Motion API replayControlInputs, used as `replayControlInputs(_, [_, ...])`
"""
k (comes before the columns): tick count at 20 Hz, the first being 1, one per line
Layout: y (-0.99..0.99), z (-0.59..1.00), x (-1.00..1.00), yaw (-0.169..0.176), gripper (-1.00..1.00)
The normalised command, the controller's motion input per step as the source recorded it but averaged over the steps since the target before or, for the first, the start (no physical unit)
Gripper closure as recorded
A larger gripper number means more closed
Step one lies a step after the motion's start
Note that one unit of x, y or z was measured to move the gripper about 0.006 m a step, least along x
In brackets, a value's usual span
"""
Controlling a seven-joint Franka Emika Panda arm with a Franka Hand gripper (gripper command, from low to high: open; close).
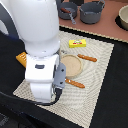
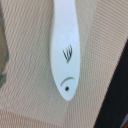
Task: Interact with the objects in diverse but meaningful ways.
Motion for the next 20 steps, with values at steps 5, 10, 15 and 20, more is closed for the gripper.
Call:
replayControlInputs(5, [-0.22, -0.14, 0.25, 0.011, -1.00])
replayControlInputs(10, [-0.32, -0.09, 0.24, 0.000, -1.00])
replayControlInputs(15, [-0.34, -0.02, 0.27, -0.002, -1.00])
replayControlInputs(20, [-0.18, -0.05, 0.27, -0.003, -1.00])
